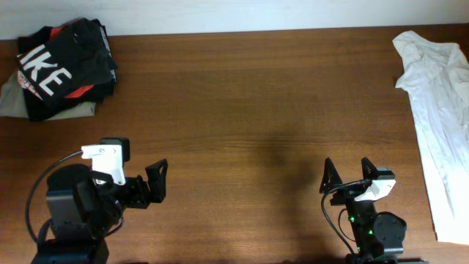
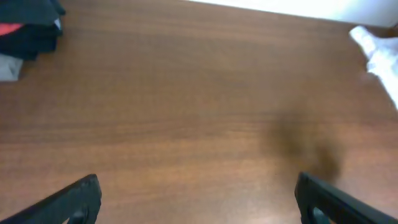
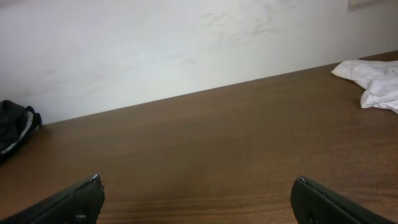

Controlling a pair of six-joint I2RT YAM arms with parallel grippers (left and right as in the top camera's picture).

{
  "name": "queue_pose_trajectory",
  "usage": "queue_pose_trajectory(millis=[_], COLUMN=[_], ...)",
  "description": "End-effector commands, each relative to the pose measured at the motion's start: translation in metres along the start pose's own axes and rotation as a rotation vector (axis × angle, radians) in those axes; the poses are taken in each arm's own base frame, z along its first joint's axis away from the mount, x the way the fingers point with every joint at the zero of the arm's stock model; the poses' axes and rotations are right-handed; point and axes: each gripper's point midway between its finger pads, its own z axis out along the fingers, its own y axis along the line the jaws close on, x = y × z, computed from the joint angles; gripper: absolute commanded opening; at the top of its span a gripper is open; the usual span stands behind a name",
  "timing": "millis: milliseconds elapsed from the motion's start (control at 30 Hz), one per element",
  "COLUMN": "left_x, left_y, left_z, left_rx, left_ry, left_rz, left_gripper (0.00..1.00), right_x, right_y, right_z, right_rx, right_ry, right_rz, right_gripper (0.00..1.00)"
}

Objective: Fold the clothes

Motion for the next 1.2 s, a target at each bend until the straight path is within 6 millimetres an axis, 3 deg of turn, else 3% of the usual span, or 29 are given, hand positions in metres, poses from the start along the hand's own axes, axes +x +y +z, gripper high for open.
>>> queue_pose_trajectory(millis=[0, 133, 300, 467, 800, 1167], left_x=[0.002, -0.017, -0.012, -0.01, -0.004, 0.008], left_y=[-0.005, 0.012, 0.02, 0.028, 0.031, 0.037], left_z=[-0.005, 0.0, 0.019, 0.02, 0.012, 0.009], left_rx=[0.011, -0.074, -0.062, -0.095, -0.097, -0.117], left_ry=[-0.022, -0.182, -0.387, -0.576, -0.805, -0.906], left_rz=[-0.002, 0.037, 0.116, 0.179, 0.213, 0.215], left_gripper=[0.99, 0.99, 0.99, 0.99, 0.99, 0.99], right_x=[0.002, 0.002, 0.002, 0.002, 0.002, 0.002], right_y=[-0.001, -0.001, -0.001, -0.001, -0.001, -0.001], right_z=[0.0, 0.0, 0.0, 0.0, 0.0, 0.0], right_rx=[0.004, 0.004, 0.004, 0.004, 0.004, 0.004], right_ry=[0.004, 0.004, 0.004, 0.004, 0.004, 0.004], right_rz=[-0.007, -0.007, -0.007, -0.007, -0.007, -0.007], right_gripper=[0.99, 0.99, 0.98, 0.99, 0.99, 0.99])
